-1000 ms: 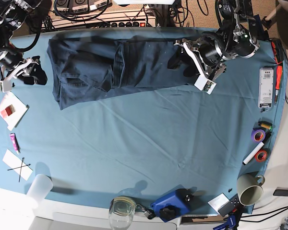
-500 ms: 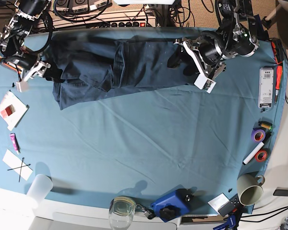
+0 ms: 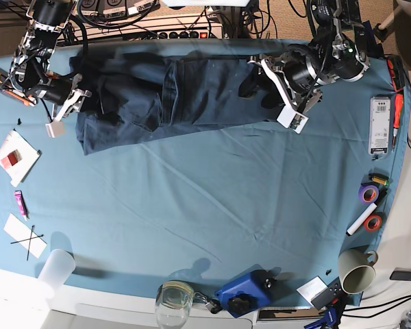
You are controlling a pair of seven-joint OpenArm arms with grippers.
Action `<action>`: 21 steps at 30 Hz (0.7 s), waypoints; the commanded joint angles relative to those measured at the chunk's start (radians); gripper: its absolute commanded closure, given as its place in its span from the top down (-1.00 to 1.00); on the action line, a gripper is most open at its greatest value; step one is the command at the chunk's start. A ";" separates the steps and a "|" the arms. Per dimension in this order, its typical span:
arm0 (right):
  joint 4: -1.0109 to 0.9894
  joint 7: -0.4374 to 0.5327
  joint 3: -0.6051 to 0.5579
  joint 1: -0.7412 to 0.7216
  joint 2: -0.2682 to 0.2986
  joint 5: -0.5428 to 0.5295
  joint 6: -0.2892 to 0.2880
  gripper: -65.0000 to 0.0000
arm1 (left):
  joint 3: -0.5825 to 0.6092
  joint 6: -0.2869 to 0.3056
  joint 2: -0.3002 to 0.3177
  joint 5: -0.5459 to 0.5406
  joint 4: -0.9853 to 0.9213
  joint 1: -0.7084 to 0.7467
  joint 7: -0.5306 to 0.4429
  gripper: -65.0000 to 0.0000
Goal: Fold the T-shirt properly
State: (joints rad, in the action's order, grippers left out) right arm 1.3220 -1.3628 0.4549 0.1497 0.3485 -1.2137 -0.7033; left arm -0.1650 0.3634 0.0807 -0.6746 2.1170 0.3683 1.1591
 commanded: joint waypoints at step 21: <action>0.121 0.052 0.169 -0.254 0.011 0.506 0.038 -1.00 | -0.002 -0.008 0.001 0.027 0.021 0.006 0.008 0.10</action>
State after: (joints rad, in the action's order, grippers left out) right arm 1.4239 -1.3354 0.6209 -0.0849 0.3344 -0.6907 -0.6666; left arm -0.1650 0.3511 0.0807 -0.6331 2.1170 0.3759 1.1744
